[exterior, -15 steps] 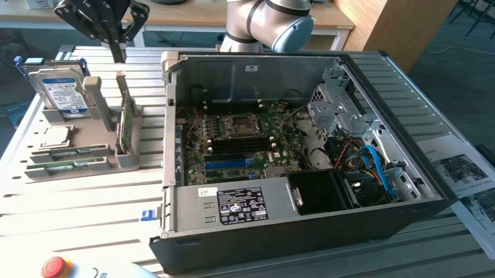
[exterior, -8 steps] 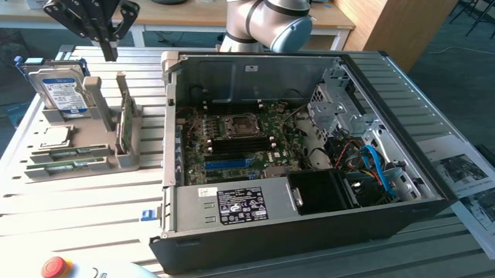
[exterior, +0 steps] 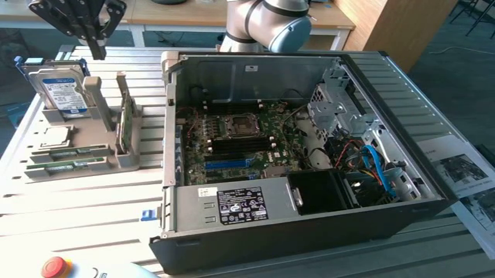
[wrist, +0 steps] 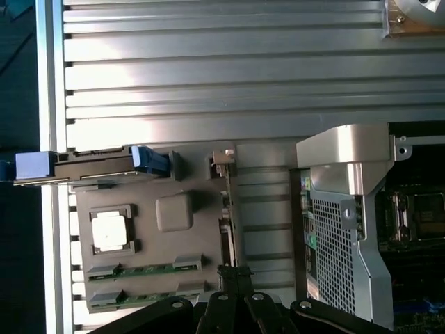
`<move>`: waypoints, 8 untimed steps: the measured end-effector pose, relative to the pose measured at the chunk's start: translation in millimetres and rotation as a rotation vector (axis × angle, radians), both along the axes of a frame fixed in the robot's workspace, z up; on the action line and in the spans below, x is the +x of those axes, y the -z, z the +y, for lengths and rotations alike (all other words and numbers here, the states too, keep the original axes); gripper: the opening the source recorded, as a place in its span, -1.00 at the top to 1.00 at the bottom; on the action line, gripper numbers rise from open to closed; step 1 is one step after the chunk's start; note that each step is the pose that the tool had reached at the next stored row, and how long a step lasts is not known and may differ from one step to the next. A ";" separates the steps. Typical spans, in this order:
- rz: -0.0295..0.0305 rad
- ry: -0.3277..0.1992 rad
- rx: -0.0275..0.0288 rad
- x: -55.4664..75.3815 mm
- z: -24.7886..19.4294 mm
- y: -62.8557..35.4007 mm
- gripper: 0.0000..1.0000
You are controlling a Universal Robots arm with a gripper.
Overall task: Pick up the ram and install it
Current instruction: 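Reach for the ram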
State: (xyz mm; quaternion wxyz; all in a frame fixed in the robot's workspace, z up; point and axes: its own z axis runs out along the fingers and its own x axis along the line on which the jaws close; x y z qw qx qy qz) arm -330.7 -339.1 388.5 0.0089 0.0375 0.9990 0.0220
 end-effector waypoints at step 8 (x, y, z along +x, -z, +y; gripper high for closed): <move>0.0011 0.000 0.0000 -19.9 4.6 0.5 0.80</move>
